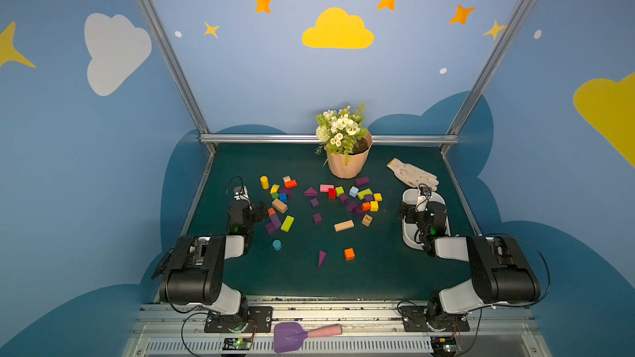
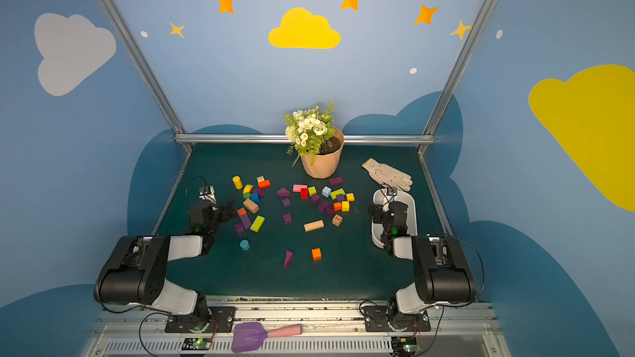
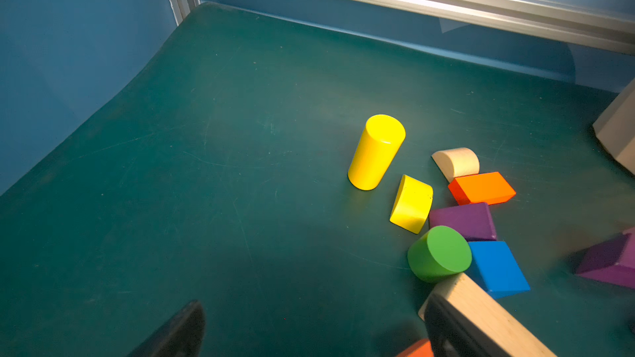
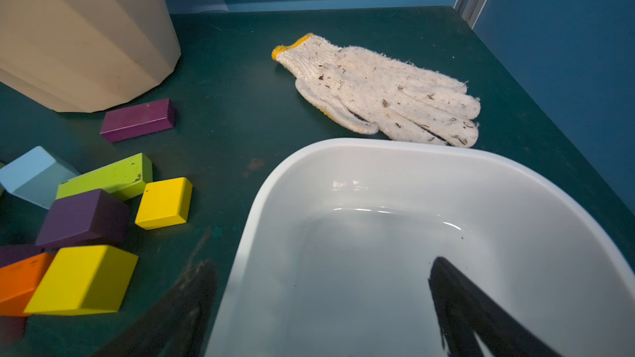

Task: Pick purple bricks into the storage bin
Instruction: Pick up the building block from the center of the board.

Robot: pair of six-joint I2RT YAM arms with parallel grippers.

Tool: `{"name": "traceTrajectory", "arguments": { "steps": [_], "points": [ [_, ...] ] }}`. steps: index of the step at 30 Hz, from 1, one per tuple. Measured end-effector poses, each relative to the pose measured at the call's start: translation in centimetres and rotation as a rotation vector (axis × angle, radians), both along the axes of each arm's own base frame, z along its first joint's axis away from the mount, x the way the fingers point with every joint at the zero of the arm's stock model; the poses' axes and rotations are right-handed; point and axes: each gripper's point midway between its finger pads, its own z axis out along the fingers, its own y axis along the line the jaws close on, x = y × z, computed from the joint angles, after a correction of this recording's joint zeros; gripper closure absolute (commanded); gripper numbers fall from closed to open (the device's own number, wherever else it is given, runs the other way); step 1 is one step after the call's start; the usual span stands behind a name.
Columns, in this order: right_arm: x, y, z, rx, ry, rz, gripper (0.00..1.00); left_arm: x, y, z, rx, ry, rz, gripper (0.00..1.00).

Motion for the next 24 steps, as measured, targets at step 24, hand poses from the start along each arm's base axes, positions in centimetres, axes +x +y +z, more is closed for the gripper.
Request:
{"name": "traceTrajectory", "arguments": {
  "steps": [24],
  "points": [
    [0.1, 0.4, 1.1, -0.051, -0.047, -0.019, 0.03, 0.3, -0.3, 0.2, 0.028, -0.003, 0.02, 0.0]
  ]
}}
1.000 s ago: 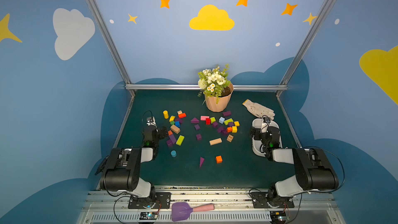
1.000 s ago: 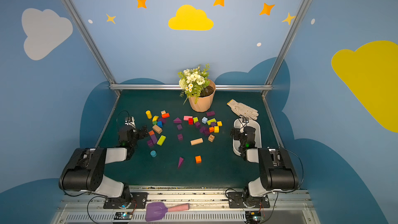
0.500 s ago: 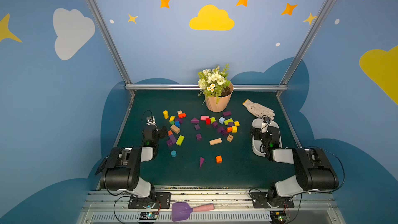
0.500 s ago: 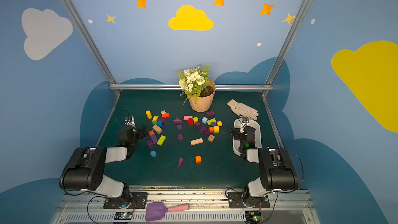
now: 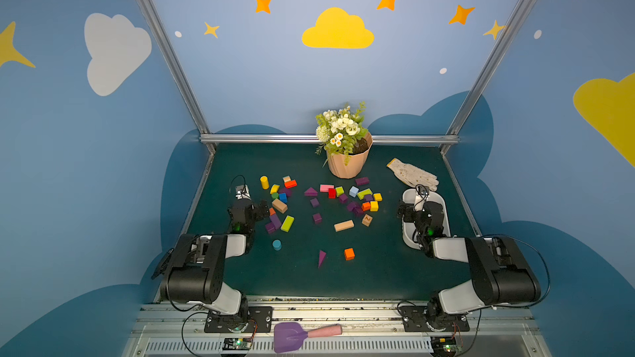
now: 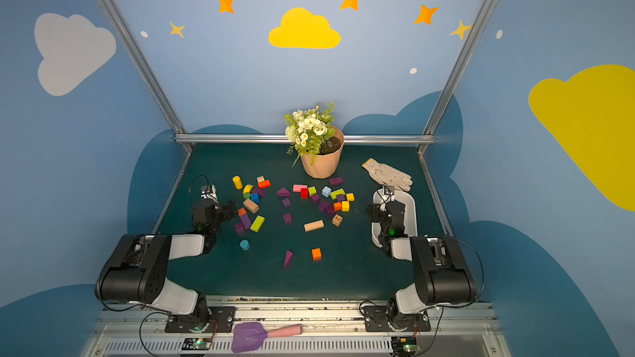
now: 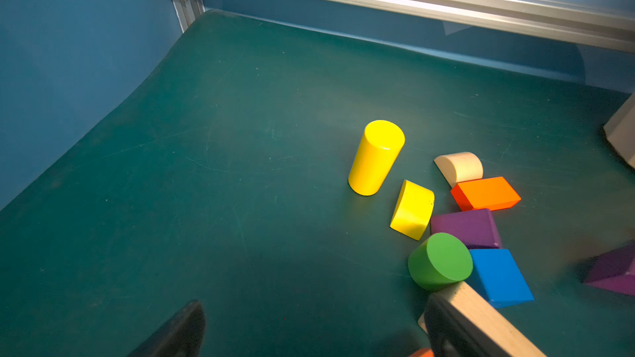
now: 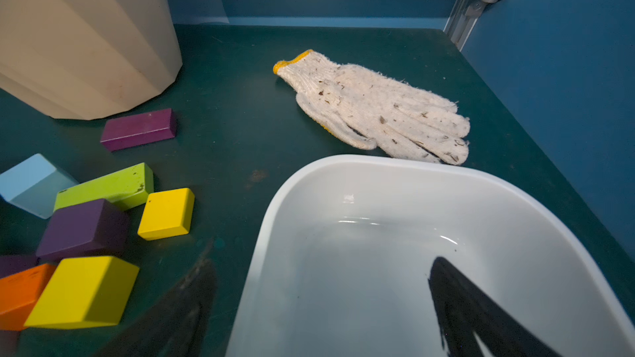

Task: Pick purple bricks into the storage bin
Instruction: Pick up the building block from the center of the board.

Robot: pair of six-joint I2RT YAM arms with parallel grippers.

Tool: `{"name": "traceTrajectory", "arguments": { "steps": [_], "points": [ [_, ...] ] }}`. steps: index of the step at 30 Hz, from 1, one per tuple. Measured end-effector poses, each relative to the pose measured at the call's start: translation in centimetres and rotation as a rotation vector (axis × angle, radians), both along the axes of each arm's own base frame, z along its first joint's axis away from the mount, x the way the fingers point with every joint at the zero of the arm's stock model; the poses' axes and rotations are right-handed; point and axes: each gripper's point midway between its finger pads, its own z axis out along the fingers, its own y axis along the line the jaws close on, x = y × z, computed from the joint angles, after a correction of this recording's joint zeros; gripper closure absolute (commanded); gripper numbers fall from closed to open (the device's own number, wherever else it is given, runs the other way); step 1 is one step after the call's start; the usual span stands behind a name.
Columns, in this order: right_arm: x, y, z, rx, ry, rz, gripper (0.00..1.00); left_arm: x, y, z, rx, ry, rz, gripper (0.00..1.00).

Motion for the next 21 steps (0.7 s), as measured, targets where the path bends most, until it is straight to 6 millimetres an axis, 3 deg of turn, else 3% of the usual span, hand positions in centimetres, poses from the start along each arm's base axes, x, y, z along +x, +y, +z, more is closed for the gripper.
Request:
{"name": "traceTrajectory", "arguments": {
  "steps": [5, 10, 13, 21],
  "points": [
    [-0.2, -0.3, 1.2, -0.017, -0.029, -0.033, 0.03, -0.1, 0.2, 0.2, 0.021, 0.019, 0.026, 0.0],
    [-0.4, -0.5, 2.7, -0.03, -0.049, -0.065, 0.03, 1.0, 0.2, 3.2, 0.041, -0.013, 0.05, 0.0],
    [-0.3, -0.8, 2.6, -0.043, -0.028, -0.085, 0.03, 1.6, 0.1, 4.2, 0.063, -0.009, 0.074, 0.0],
    [-0.9, -1.9, 2.0, -0.066, 0.019, -0.153, 0.03, 1.3, -0.5, 3.9, 0.119, 0.081, 0.123, 0.0]
  ]
}}
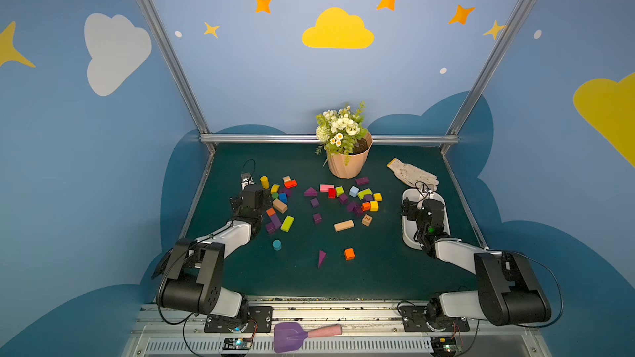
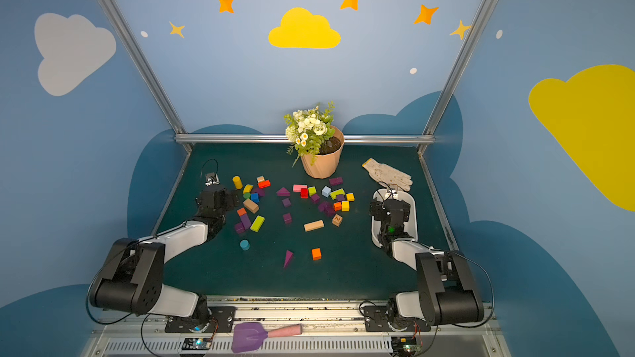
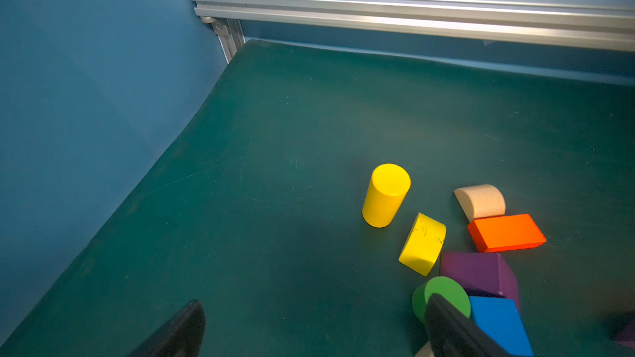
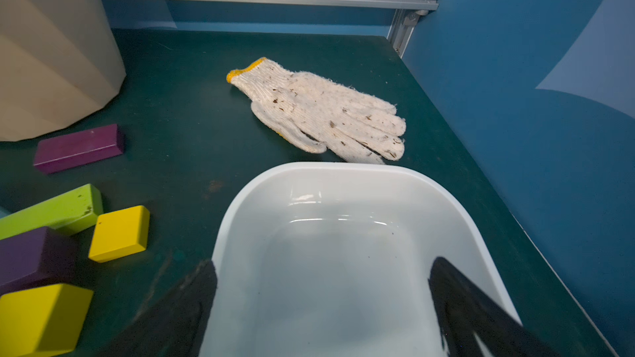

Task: Pick purple bricks into the storage bin
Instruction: Pick up the building block from the center of the board.

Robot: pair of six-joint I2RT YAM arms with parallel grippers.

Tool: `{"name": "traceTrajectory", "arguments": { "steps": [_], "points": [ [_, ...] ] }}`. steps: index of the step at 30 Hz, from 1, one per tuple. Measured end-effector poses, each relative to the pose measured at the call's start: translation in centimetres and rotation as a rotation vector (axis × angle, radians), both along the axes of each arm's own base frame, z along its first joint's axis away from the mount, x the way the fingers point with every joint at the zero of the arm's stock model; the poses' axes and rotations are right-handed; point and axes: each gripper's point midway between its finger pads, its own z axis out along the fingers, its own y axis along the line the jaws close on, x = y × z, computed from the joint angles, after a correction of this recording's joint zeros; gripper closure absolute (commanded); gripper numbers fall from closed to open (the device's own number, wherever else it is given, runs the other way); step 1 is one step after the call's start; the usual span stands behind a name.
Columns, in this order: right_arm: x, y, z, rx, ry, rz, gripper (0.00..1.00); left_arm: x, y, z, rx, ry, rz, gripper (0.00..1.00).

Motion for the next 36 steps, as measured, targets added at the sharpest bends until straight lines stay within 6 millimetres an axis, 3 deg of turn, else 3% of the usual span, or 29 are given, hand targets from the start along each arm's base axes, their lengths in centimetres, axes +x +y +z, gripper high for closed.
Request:
{"name": "traceTrajectory", "arguments": {
  "steps": [7, 15, 26, 32, 36],
  "points": [
    [0.5, -0.7, 0.9, -0.011, 0.0, -0.052, 0.03, -0.2, -0.3, 1.6, -0.029, 0.013, 0.038, 0.0],
    [-0.1, -1.1, 1.4, -0.003, 0.019, -0.088, 0.03, -0.1, -0.7, 6.0, -0.12, -0.018, 0.07, 0.0],
    [0.1, -1.1, 3.6, 0.079, 0.036, -0.139, 0.03, -0.7, -2.9, 9.7, -0.257, 0.033, 0.029, 0.0],
    [0.6, 0.3, 5.4, 0.145, 0.075, -0.145, 0.03, -2.7, -4.4, 11.4, -0.342, 0.054, -0.048, 0.0],
    [0.1, 2.0, 6.4, 0.173, 0.097, -0.11, 0.03, -4.0, -5.6, 11.4, -0.394, 0.091, -0.106, 0.0]
  ]
}}
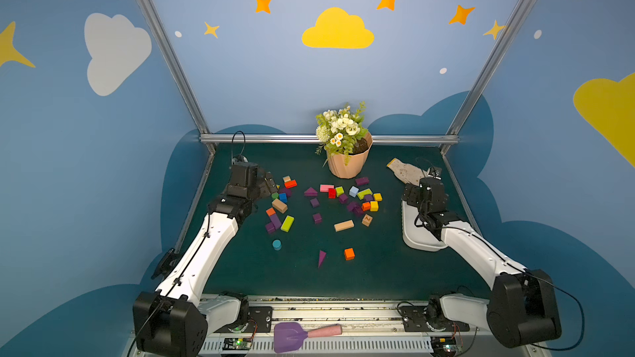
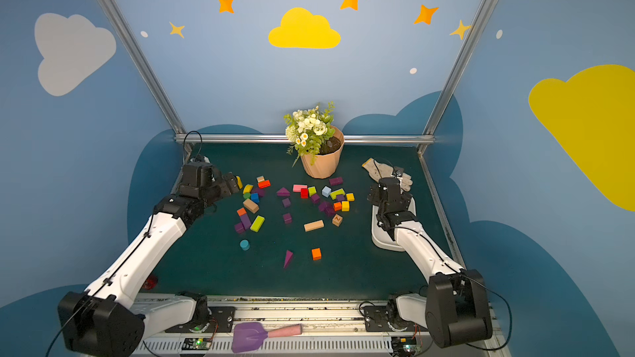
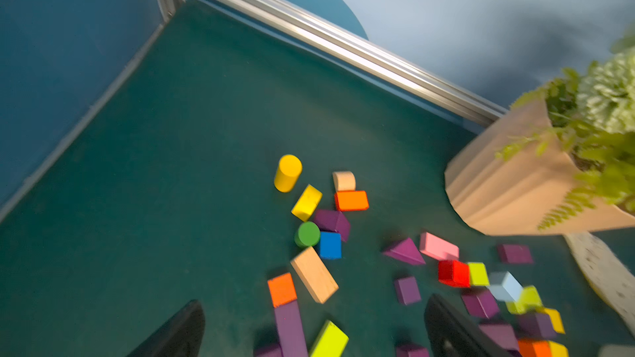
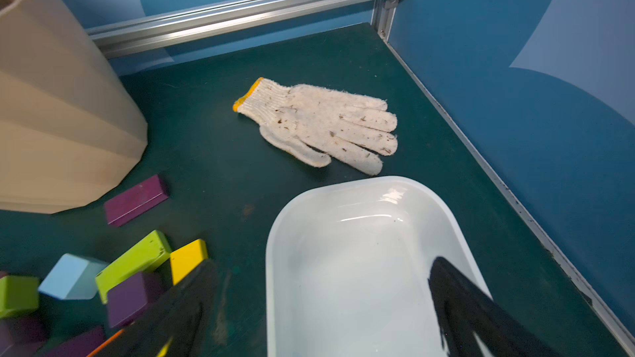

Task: Pick purple bricks into the storage bin
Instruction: Pick up the building block from the center of the board.

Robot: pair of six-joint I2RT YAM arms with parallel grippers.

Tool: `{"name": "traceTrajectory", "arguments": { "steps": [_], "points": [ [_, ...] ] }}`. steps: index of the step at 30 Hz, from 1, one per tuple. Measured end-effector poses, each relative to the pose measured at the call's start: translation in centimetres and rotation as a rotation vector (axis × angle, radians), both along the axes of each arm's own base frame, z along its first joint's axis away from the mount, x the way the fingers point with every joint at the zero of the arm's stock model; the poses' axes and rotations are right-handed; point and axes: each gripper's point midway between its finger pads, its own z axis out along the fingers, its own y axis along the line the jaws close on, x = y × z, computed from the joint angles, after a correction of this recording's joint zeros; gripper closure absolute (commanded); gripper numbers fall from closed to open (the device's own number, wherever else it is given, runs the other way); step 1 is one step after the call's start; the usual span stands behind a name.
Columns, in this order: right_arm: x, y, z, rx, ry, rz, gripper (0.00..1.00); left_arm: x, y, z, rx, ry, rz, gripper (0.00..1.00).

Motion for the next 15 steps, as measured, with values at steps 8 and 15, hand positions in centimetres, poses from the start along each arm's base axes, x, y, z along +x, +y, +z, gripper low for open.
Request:
{"name": "traceTrajectory", "arguments": {
  "steps": [8, 15],
  "points": [
    [-1.7, 6.4, -0.6, 0.014, 0.11, 0.183, 0.04, -2.0, -1.9, -3.4, -0.06, 0.128, -0.099, 0.0],
    [-4.1, 13.6, -3.6, -0.045, 0.28, 0.391, 0.04, -2.5, -3.0, -4.6, -0.074, 0.183, -0.149, 0.0]
  ]
}}
